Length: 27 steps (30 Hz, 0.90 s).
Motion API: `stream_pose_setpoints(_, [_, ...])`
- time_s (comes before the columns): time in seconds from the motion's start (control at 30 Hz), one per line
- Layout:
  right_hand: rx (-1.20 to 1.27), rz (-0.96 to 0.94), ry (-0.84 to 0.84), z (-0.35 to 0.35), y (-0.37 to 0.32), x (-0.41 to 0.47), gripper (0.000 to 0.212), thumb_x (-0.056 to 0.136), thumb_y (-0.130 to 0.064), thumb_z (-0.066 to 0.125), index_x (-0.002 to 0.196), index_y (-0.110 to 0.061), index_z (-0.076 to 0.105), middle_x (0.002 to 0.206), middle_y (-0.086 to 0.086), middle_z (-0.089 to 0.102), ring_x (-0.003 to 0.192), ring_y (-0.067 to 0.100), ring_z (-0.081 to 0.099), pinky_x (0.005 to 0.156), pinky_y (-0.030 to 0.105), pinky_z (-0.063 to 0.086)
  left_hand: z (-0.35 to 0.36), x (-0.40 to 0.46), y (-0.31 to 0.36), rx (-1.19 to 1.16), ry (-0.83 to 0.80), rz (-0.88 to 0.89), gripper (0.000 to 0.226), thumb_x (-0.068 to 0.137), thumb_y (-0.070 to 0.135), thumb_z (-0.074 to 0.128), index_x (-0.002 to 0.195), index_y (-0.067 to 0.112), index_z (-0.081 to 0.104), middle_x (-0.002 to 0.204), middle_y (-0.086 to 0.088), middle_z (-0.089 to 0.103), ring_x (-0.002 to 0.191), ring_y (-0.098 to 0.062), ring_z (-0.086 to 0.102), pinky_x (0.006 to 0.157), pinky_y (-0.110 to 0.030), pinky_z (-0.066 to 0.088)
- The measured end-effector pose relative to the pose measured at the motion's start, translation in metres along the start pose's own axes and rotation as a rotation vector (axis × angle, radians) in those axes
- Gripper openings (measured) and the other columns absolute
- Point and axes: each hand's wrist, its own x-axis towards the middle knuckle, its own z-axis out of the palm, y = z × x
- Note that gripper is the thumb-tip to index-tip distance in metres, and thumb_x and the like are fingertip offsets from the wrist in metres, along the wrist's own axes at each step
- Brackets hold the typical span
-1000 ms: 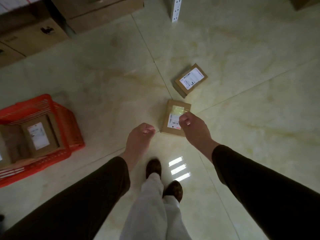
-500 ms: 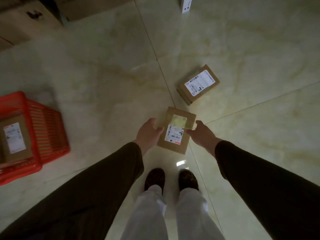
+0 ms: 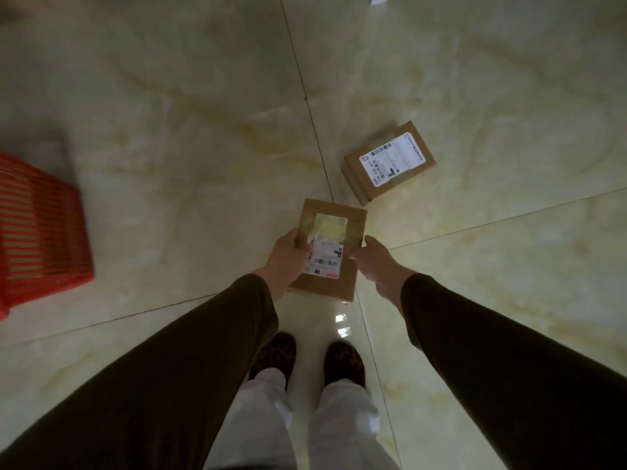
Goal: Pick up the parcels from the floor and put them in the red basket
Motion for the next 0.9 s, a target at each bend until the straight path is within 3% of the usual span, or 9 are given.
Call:
stream_pose_setpoints(0.17, [0.104, -0.153, 0.048, 0.001, -0.035, -0.026, 0.04, 0.101, -0.013, 0.052, 0.14, -0.016, 0.056, 0.133, 0.013, 0.059, 0.102, 0.022, 0.069, 0.061, 0.021, 0.051, -0.042, -0.035, 0.012, -0.137, 0.174, 0.031, 0.045, 0.093, 0.02, 0.05, 0.137, 0.029, 0.052, 0.13, -0.001, 0.059, 0.11, -0.025, 0.063, 0.09, -0.048, 0.056])
stream_pose_setpoints(0.23, [0.104, -0.256, 0.081, 0.004, -0.058, -0.054, 0.04, 0.102, -0.007, 0.05, 0.139, -0.017, 0.059, 0.126, 0.009, 0.062, 0.097, 0.016, 0.068, 0.066, 0.021, 0.056, -0.066, -0.061, 0.026, -0.186, 0.234, 0.075, 0.046, 0.095, 0.013, 0.049, 0.136, 0.034, 0.051, 0.132, 0.001, 0.057, 0.11, -0.025, 0.064, 0.085, -0.048, 0.059])
stream_pose_setpoints(0.33, [0.085, -0.39, 0.097, 0.014, -0.09, -0.093, 0.044, 0.102, -0.011, 0.053, 0.143, -0.029, 0.054, 0.13, 0.001, 0.057, 0.106, 0.015, 0.064, 0.084, 0.035, 0.061, -0.103, -0.101, 0.045, -0.35, 0.279, 0.093, 0.045, 0.099, 0.009, 0.047, 0.132, 0.04, 0.051, 0.131, 0.003, 0.056, 0.107, -0.022, 0.064, 0.083, -0.046, 0.06])
stream_pose_setpoints(0.4, [0.102, -0.425, 0.053, 0.023, -0.112, -0.121, 0.046, 0.104, -0.013, 0.052, 0.145, -0.031, 0.048, 0.127, -0.005, 0.055, 0.097, 0.005, 0.061, 0.076, 0.026, 0.057, -0.128, -0.124, 0.05, -0.424, 0.283, 0.097, 0.047, 0.1, 0.01, 0.046, 0.128, 0.047, 0.049, 0.134, 0.0, 0.057, 0.108, -0.024, 0.065, 0.084, -0.047, 0.059])
stream_pose_setpoints(0.47, [0.108, -0.447, -0.005, 0.034, -0.129, -0.143, 0.045, 0.105, -0.011, 0.05, 0.145, -0.031, 0.045, 0.13, -0.004, 0.06, 0.092, 0.001, 0.061, 0.072, 0.021, 0.054, -0.151, -0.145, 0.05, -0.477, 0.283, 0.104, 0.049, 0.101, 0.01, 0.045, 0.133, 0.046, 0.045, 0.127, -0.003, 0.064, 0.104, -0.024, 0.068, 0.074, -0.042, 0.06])
stream_pose_setpoints(0.6, [0.085, -0.483, -0.072, 0.067, -0.159, -0.184, 0.044, 0.106, -0.012, 0.049, 0.142, -0.034, 0.04, 0.138, 0.001, 0.064, 0.104, 0.017, 0.069, 0.081, 0.032, 0.059, -0.197, -0.183, 0.042, -0.556, 0.3, 0.134, 0.049, 0.103, 0.007, 0.043, 0.142, 0.037, 0.038, 0.112, -0.002, 0.07, 0.092, -0.017, 0.07, 0.055, -0.023, 0.054])
stream_pose_setpoints(0.73, [0.023, -0.491, -0.098, 0.112, -0.183, -0.219, 0.05, 0.106, -0.016, 0.05, 0.151, -0.032, 0.035, 0.138, 0.0, 0.06, 0.105, 0.015, 0.066, 0.087, 0.033, 0.056, -0.246, -0.212, 0.018, -0.675, 0.34, 0.117, 0.042, 0.104, 0.012, 0.047, 0.141, 0.026, 0.034, 0.118, -0.001, 0.068, 0.091, -0.012, 0.07, 0.059, -0.023, 0.055])
stream_pose_setpoints(0.8, [-0.003, -0.511, -0.103, 0.139, -0.192, -0.233, 0.054, 0.105, -0.019, 0.052, 0.155, -0.029, 0.032, 0.136, 0.0, 0.059, 0.106, 0.015, 0.064, 0.086, 0.03, 0.052, -0.272, -0.223, 0.0, -0.686, 0.364, 0.116, 0.035, 0.103, 0.015, 0.05, 0.137, 0.02, 0.042, 0.121, -0.002, 0.067, 0.094, -0.011, 0.069, 0.068, -0.026, 0.055])
stream_pose_setpoints(0.9, [-0.028, -0.525, -0.117, 0.181, -0.204, -0.252, 0.057, 0.104, -0.022, 0.056, 0.155, -0.026, 0.032, 0.134, 0.004, 0.057, 0.115, 0.022, 0.063, 0.095, 0.04, 0.056, -0.311, -0.238, -0.028, -0.709, 0.329, 0.16, 0.032, 0.103, 0.016, 0.051, 0.134, 0.022, 0.049, 0.124, -0.002, 0.066, 0.103, -0.012, 0.067, 0.082, -0.029, 0.053])
